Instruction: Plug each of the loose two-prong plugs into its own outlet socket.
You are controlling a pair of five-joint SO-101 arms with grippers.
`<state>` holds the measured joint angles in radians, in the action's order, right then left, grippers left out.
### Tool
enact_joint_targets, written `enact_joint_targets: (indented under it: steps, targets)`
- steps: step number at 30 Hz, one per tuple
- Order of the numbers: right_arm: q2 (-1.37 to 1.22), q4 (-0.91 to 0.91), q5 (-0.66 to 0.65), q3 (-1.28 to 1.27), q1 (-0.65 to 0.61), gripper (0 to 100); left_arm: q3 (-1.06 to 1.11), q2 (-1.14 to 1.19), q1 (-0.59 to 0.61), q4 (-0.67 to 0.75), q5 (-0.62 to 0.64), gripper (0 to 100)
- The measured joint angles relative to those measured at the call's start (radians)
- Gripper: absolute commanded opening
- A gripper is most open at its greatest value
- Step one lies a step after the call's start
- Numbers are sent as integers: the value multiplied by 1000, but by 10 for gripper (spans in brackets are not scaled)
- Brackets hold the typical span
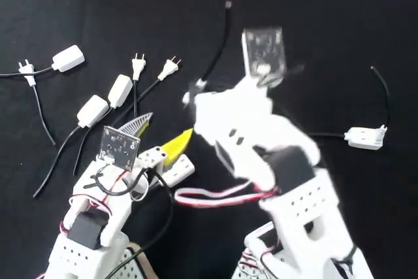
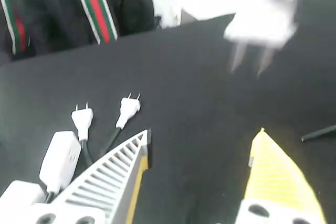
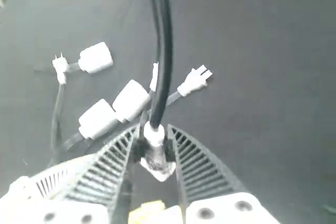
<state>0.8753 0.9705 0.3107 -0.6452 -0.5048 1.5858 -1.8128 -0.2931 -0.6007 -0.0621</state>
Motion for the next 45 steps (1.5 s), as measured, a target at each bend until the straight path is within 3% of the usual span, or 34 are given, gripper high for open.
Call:
enact_joint_targets:
  steps: [6,15,19,27,45]
  targets:
    - [14,-147,52,-153,-68,13,2,0,-8,29,-12,293]
    - [-5,-152,58,-160,-74,13,95,5,-9,233,-178,292]
    - [-5,-100,69,-160,-86,13,95,5,-9,239,-187,289]
    - [-5,43,54,-49,-124,13,95,5,-12,259,-192,191]
    - [-5,72,28,-20,-195,13,95,6,-12,264,-193,180]
